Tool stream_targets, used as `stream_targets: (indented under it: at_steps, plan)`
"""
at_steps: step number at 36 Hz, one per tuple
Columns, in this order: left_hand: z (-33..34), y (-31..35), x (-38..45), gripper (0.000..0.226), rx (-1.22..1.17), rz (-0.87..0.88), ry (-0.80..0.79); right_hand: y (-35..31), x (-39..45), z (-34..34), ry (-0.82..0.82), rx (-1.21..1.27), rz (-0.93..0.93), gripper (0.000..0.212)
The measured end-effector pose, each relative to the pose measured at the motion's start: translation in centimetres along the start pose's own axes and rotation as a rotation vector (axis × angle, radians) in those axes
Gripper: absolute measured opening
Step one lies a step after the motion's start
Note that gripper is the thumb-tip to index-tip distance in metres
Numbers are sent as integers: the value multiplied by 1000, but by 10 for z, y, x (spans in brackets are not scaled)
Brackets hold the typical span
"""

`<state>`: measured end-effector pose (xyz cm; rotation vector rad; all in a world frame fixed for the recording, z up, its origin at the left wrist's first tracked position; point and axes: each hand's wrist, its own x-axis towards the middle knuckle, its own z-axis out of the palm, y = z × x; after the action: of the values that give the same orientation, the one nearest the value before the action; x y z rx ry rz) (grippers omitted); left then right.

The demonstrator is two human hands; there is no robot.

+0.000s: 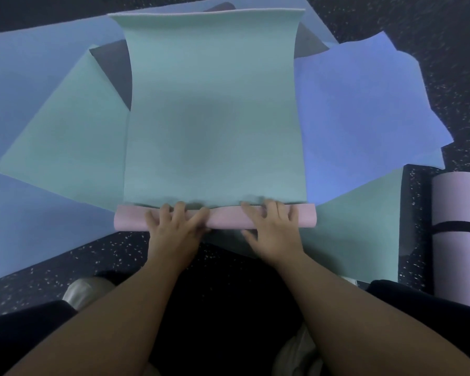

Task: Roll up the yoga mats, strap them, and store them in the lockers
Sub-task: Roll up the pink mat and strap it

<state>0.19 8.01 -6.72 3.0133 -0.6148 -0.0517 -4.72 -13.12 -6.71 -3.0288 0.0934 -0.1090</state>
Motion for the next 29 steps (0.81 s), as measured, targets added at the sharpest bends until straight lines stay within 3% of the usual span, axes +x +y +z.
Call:
stream_targets:
  at_steps: [9, 15, 19, 27, 29]
  plan:
    - [7, -12, 8, 25, -5, 82, 115, 5, -3, -1, 41, -17, -56, 37]
    - [10, -21, 6, 40, -30, 167, 119, 4, -3, -4, 57, -68, -111, 34]
    - [6, -26, 7, 62, -70, 203, 90, 3, -1, -6, -7, -59, -111, 37]
    - [6, -24, 11, 64, -101, 180, 129, 4, 10, -8, -92, -82, -113, 36]
    - [6, -23, 16, 65, -103, 158, 137, 3, 18, -16, -234, -87, -128, 38]
